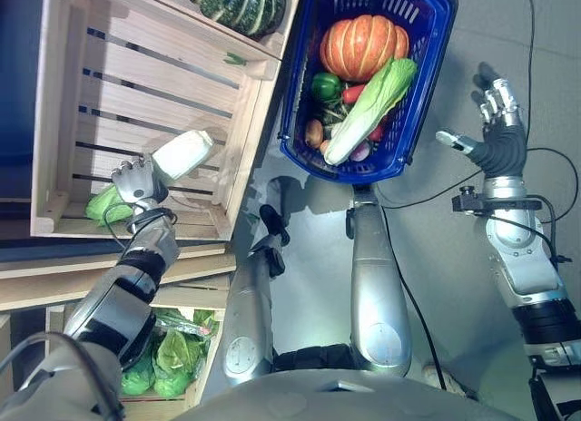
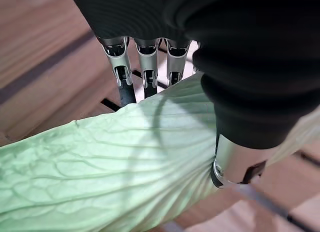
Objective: Pick up fruits and vegetables into the basket
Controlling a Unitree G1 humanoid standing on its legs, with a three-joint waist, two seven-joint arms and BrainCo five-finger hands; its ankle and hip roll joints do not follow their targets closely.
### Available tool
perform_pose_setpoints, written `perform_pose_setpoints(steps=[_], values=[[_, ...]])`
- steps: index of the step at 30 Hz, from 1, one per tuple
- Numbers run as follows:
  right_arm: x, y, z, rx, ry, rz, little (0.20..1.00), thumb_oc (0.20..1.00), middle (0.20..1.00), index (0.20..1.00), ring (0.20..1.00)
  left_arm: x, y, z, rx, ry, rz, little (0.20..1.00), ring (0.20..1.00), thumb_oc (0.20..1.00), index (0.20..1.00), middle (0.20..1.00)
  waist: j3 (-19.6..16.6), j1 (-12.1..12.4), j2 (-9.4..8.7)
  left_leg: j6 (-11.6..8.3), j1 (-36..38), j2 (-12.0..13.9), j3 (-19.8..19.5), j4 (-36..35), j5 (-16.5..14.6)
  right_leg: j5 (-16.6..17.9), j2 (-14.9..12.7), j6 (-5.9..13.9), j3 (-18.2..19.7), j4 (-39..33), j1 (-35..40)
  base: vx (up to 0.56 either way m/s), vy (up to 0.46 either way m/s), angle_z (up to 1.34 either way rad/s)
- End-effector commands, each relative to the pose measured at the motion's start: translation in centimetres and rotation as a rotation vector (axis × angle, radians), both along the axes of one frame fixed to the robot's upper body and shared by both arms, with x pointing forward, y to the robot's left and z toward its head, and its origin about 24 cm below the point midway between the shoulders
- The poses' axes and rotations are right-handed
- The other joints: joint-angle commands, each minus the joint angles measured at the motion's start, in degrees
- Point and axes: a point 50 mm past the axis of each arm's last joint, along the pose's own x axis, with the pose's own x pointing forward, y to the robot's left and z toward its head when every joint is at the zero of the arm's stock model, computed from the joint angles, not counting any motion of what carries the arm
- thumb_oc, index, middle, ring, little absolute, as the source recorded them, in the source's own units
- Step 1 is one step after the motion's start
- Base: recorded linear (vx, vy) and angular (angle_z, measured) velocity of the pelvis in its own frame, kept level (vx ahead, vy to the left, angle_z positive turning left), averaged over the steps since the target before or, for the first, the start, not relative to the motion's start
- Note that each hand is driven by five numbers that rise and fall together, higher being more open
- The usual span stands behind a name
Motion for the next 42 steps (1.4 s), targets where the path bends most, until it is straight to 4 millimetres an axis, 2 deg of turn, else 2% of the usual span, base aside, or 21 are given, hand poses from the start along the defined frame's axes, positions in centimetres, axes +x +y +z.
perform_pose_setpoints(steps=[1,5,6,11,14,16,18,20,29,42], values=[[-0.9,0.9,0.7,0.019,0.012,0.108,1.0,1.0,1.0,1.0,1.0,-4.4,5.8,-0.3,-0.08,-0.059,0.1,0.2,0.2,0.2,0.2,0.2,-1.35,1.33,-1.9,1.59,-0.83,-0.99,-1.97,1.18,0.4,-3.86,-0.37,3.19,-1.15,-1.99,7.2,0.02,-0.077,0.11],[-1.0,1.6,0.4,0.062,0.053,0.163,1.0,1.0,1.0,1.0,1.0,-4.5,4.6,1.3,-0.153,-0.216,-0.017,0.2,0.2,0.2,0.2,0.2,-1.35,2.88,-2.62,1.77,3.46,-0.94,-3.19,-0.58,0.43,-4.0,-0.39,3.46,-1.96,-3.62,12.3,0.03,-0.088,0.17],[-1.0,2.1,0.4,0.084,0.061,0.183,1.0,1.0,1.0,1.0,1.0,-4.3,3.8,2.7,-0.2,-0.288,-0.088,0.2,0.2,0.2,0.2,0.2,-2.59,4.13,-3.06,1.91,5.09,-0.94,-3.81,-1.67,0.37,-4.05,-0.54,3.63,-2.65,-4.87,14.54,0.05,-0.134,0.16],[-1.1,4.5,0.4,0.174,0.088,0.288,1.0,1.0,1.0,1.0,1.0,-4.3,0.7,7.0,-0.296,-0.467,-0.309,0.2,0.2,0.2,0.2,0.2,-6.35,7.5,-4.95,2.14,9.2,-0.61,-5.54,-4.13,-0.09,-4.3,0.18,3.54,-4.55,-8.49,21.0,0.07,-0.181,0.16],[-1.2,5.9,0.9,0.234,0.083,0.355,1.0,1.0,1.0,1.0,1.0,-4.3,-1.5,8.7,-0.357,-0.519,-0.431,0.2,0.2,0.2,0.2,0.2,-8.48,8.91,-5.85,2.3,11.42,-0.44,-6.23,-5.44,-0.04,-3.98,0.75,3.47,-5.53,-10.83,24.63,0.07,-0.151,0.22],[-1.1,6.5,1.2,0.254,0.075,0.376,1.0,1.0,1.0,1.0,1.0,-4.2,-2.3,9.2,-0.388,-0.533,-0.469,0.2,0.2,0.2,0.2,0.2,-9.22,9.35,-6.18,2.34,12.38,-0.31,-6.45,-5.8,-0.2,-3.96,0.88,3.52,-5.85,-11.67,26.18,0.09,-0.108,0.11],[-0.8,7.9,1.4,0.284,0.088,0.406,1.0,1.0,1.0,1.0,1.0,-3.8,-4.2,9.4,-0.46,-0.519,-0.536,0.2,0.2,0.2,0.2,0.2,-11.29,10.22,-6.78,2.38,14.63,-0.1,-6.91,-6.69,-0.61,-3.97,1.22,3.8,-6.32,-13.3,29.35,0.16,-0.128,0.09],[-0.6,9.2,1.6,0.286,0.105,0.44,1.0,1.0,1.0,1.0,1.0,-3.5,-5.8,9.4,-0.454,-0.482,-0.59,0.2,0.2,0.2,0.2,0.2,-12.76,10.74,-7.25,2.39,16.65,0.15,-7.13,-7.45,-0.99,-4.0,1.42,4.19,-6.56,-14.42,31.76,0.16,-0.083,0.06],[-0.3,13.3,1.3,0.277,0.215,0.58,1.0,1.0,1.0,1.0,1.0,-2.3,-9.9,9.1,-0.354,-0.332,-0.757,0.2,0.2,0.2,0.2,0.2,-16.34,12.14,-9.15,2.15,20.93,1.21,-6.97,-7.72,-2.72,-4.27,1.26,5.11,-6.85,-15.86,36.57,0.11,-0.046,0.06],[-0.7,16.4,0.0,0.267,0.324,0.676,1.0,1.0,1.0,1.0,1.0,-2.5,-14.0,8.4,-0.181,-0.203,-0.969,0.2,0.2,0.2,0.2,0.2,-18.3,12.45,-10.1,1.84,24.43,1.68,-6.39,-9.05,-3.91,-3.72,0.51,6.45,-6.1,-17.98,39.5,0.05,-0.003,0.0]])
